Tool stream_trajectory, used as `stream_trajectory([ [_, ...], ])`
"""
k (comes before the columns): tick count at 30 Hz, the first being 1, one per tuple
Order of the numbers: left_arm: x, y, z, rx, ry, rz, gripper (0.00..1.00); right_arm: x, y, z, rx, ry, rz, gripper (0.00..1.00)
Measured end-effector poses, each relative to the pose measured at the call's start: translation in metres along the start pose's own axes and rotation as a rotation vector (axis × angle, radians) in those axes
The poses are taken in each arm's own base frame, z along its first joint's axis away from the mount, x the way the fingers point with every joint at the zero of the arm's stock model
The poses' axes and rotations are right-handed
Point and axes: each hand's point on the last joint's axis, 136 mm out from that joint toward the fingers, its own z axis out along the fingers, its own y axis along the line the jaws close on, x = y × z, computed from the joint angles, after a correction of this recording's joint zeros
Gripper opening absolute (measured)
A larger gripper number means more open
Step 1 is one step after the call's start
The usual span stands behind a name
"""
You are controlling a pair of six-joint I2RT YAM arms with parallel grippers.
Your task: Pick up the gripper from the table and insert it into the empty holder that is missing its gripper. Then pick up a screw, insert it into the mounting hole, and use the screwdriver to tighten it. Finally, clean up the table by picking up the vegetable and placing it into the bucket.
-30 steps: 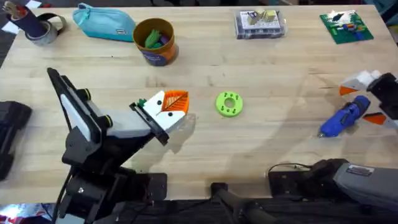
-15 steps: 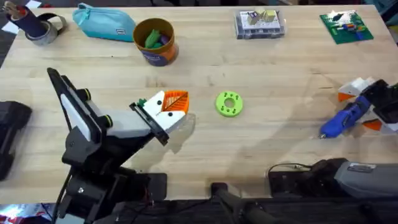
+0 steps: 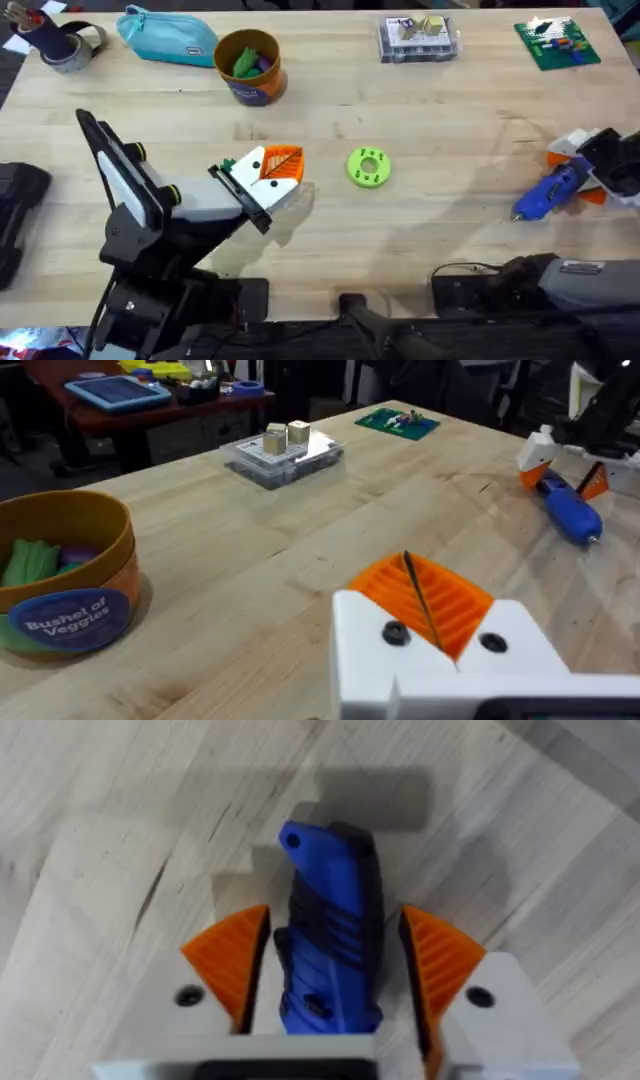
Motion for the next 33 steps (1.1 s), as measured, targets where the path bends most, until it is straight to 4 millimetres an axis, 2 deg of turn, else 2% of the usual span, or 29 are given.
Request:
stream_trajectory([
  [3,0.000,0.000,0.000,0.000,0.000,0.000,0.012,-0.001,0.000,0.000,0.003,-0.003,0.003,0.674],
  [7,0.000,0.000,0.000,0.000,0.000,0.000,0.012,-0.001,-0.001,0.000,0.003,-0.005,0.004,0.582],
  [13,0.000,0.000,0.000,0.000,0.000,0.000,0.012,-0.001,-0.002,0.001,0.009,-0.008,0.003,0.257],
  [16,0.000,0.000,0.000,0.000,0.000,0.000,0.012,-0.002,-0.002,0.001,0.012,-0.011,0.003,0.159],
  [28,0.000,0.000,0.000,0.000,0.000,0.000,0.012,0.000,-0.003,-0.001,0.011,-0.012,0.006,0.149],
  [33,0.000,0.000,0.000,0.000,0.000,0.000,0.012,-0.007,0.000,-0.024,-0.015,-0.085,0.002,0.143],
])
